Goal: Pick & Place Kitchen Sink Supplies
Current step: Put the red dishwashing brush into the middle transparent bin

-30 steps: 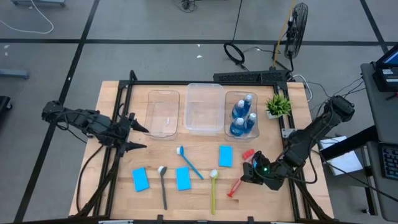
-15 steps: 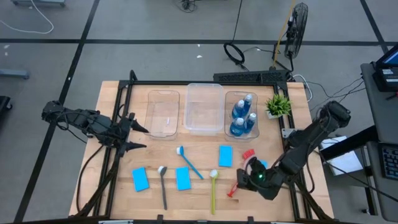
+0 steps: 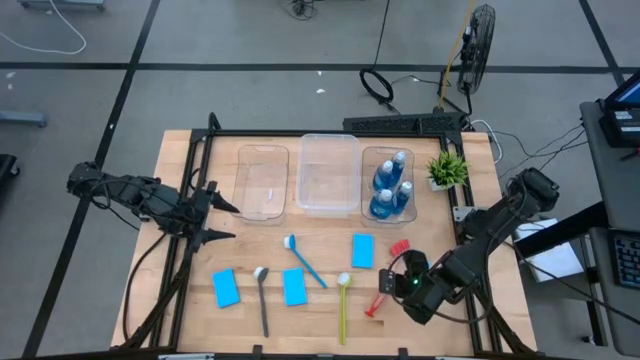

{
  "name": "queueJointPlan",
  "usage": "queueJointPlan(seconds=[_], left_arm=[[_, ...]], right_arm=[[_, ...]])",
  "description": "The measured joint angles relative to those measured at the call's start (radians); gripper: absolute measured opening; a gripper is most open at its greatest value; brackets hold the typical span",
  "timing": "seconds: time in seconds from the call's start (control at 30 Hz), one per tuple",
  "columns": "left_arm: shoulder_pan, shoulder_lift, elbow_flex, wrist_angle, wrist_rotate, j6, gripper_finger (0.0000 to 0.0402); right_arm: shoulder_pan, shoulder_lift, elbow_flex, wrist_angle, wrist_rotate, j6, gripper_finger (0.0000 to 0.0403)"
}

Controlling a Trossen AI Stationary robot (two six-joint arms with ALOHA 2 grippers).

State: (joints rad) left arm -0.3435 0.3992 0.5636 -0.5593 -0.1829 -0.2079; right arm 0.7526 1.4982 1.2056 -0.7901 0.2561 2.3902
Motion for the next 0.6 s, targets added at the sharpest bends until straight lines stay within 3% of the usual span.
queueJointPlan(seconds=[0.33,0.6], left_arm=[[0.000,0.000,0.000,0.000,0.000,0.003,0.0307],[0.000,0.000,0.000,0.000,0.000,0.003,0.0306]], right_arm=[[-0.016,-0.006,-0.036,0.050,-0.054,-0.049,0.0004],[-0.017,-0.006,-0.111,0.214,-0.050,-0.177,0.0004]])
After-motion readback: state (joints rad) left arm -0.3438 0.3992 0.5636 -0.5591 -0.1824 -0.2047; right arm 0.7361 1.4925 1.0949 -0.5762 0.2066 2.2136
